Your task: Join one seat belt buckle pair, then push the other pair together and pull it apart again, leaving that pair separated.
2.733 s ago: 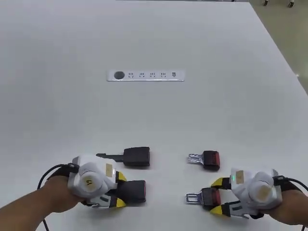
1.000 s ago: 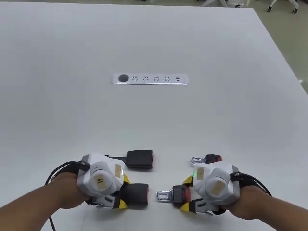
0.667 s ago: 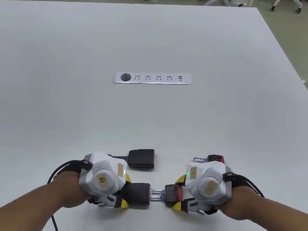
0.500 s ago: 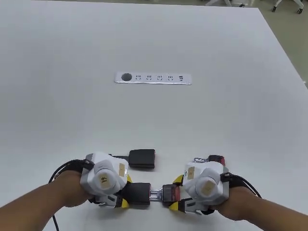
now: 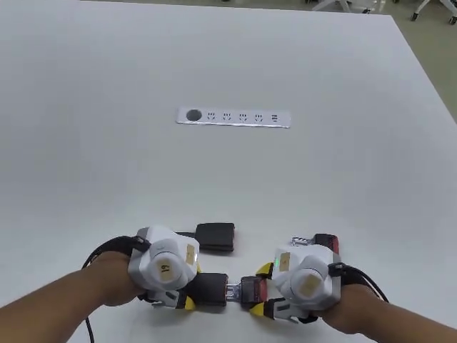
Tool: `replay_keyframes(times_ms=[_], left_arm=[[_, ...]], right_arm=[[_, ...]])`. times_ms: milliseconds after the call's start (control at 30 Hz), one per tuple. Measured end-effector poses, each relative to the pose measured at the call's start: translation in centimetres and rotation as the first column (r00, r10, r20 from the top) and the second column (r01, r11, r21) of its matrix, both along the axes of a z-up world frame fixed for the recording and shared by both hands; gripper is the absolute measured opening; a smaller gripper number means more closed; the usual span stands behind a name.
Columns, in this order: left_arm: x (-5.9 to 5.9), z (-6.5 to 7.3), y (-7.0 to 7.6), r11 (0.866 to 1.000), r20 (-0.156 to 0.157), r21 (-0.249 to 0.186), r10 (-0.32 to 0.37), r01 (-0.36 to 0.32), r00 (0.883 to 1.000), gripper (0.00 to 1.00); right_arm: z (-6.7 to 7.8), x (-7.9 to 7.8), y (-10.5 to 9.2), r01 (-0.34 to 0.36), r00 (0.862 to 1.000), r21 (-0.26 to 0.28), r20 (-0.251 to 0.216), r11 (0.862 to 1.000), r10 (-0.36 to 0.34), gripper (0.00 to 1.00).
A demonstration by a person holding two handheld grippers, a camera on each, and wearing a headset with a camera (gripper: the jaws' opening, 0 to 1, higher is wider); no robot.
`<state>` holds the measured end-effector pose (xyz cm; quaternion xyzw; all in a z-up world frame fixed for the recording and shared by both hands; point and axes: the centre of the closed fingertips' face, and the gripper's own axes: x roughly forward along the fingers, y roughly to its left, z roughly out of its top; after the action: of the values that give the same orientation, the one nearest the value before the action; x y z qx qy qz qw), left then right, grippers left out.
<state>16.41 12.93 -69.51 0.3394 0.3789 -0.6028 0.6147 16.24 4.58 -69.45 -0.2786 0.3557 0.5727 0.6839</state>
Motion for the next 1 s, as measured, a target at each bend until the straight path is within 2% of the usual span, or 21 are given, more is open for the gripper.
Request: replay_keyframes(times_ms=[300,667,1000], left_arm=[[-0.1,0.1,-0.1,1.0,0.004,0.01,-0.008,0.008,1.0,0.31],[-0.1,0.2,-0.1,1.0,0.001,0.01,0.005,-0.005,1.0,0.31],[-0.1,0.3,0.3,1.0,0.004,0.009,0.001,-0.001,1.0,0.31]], right_arm=[[0.0,0.0,0.4,0.013,1.0,0.029,0.001,0.999,-0.013,0.32],[-0.1,-0.1,1.1,0.045,0.999,0.032,0.01,0.998,-0.045,0.32],[0.1,-0.3,1.7,0.046,0.999,0.04,0.02,0.998,-0.047,0.32]])
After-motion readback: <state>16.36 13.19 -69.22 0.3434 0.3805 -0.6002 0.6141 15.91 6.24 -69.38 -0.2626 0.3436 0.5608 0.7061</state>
